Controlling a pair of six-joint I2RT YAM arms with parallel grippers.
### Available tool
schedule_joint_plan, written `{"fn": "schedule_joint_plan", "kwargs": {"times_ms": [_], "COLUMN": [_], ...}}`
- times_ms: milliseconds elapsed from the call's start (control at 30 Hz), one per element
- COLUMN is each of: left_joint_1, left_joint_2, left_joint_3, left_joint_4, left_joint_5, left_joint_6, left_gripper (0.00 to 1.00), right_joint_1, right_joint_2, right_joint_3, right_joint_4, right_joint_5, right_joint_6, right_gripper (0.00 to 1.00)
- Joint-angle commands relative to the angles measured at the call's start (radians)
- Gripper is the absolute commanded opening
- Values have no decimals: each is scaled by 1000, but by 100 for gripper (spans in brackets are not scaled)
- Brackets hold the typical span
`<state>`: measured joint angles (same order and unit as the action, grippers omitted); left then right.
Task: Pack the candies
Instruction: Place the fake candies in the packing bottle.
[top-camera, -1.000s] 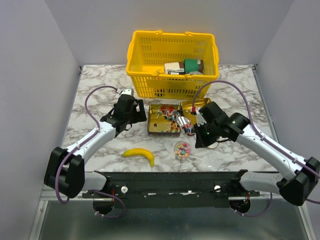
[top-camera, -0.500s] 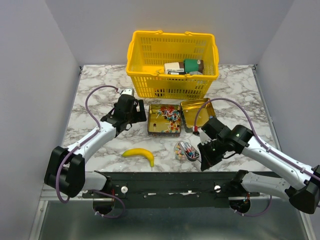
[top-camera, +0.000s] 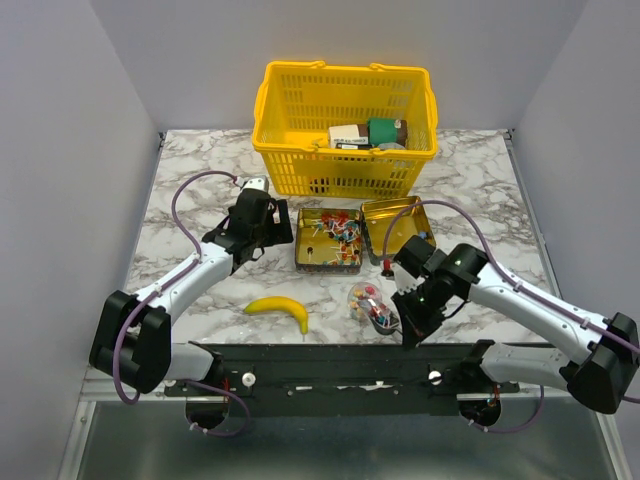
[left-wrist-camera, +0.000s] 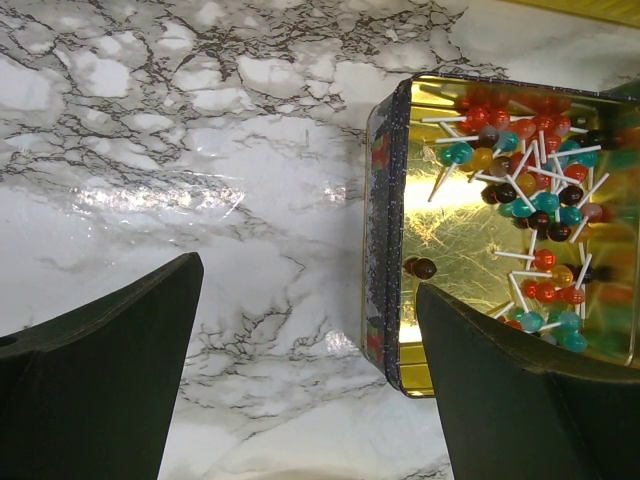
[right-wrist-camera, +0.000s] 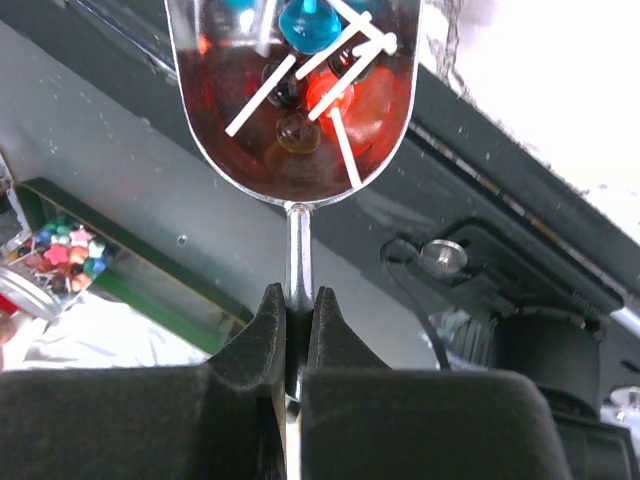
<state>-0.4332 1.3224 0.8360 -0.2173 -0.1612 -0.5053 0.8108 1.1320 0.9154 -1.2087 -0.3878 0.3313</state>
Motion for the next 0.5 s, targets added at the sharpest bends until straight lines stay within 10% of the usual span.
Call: {"fn": "schedule_joint_plan", "kwargs": {"times_ms": [0,467], "left_joint_1": [5,8], "left_joint_2": [-9,-54], "left_joint_3": [17,20], "left_joint_4": [19,9], "left_joint_5": [-37,-55], "left_joint_6": [4,11], "left_gripper": [99,99], "right_joint_1": [5,1], "right_joint_2": [35,95], "right_joint_3": [65,116], "right_joint_4": [-60,-153], "right_joint_5": [-40,-132], "right_joint_6": [38,51], "right_gripper": [1,1]}}
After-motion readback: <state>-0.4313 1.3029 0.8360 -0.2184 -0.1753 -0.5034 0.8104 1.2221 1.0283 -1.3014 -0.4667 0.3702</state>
